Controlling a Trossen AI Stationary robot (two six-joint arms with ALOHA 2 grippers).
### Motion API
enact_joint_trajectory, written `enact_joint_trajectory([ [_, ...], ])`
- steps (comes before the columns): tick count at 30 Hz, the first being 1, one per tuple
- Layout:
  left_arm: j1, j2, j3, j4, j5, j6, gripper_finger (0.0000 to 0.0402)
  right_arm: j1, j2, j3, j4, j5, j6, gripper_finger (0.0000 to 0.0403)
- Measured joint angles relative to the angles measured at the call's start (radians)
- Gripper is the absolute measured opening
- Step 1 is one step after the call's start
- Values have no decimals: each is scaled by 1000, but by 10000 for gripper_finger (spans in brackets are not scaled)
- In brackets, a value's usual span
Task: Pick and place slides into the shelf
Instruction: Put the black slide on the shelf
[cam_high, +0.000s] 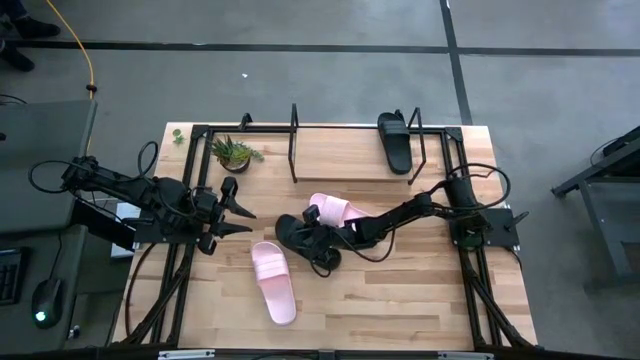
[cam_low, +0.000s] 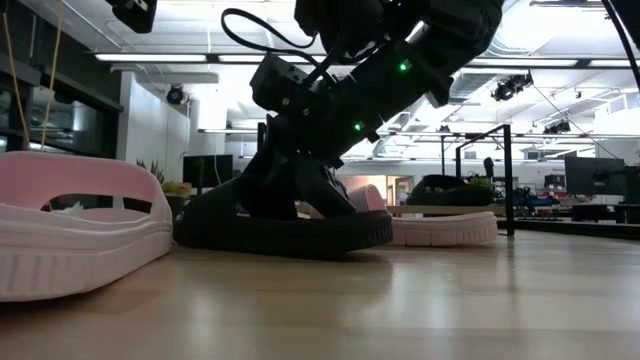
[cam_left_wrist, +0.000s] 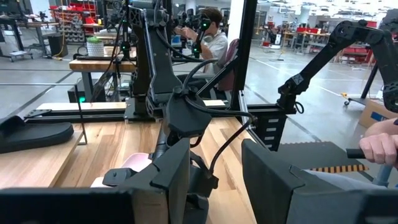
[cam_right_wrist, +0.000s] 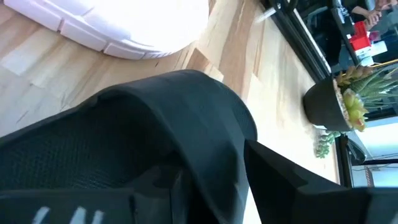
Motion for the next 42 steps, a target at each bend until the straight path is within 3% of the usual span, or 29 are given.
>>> enact_joint_trajectory([
  [12,0,0,0,0,0,0,129,0,0,0,2,5,49,8],
  [25,0,0,0,0,0,0,129,0,0,0,2,1,50,3],
  [32,0,0,0,0,0,0,129,2,0,0,7,52,58,2],
  [42,0,0,0,-1,0,0,129,11,0,141,-194,81,135,1],
])
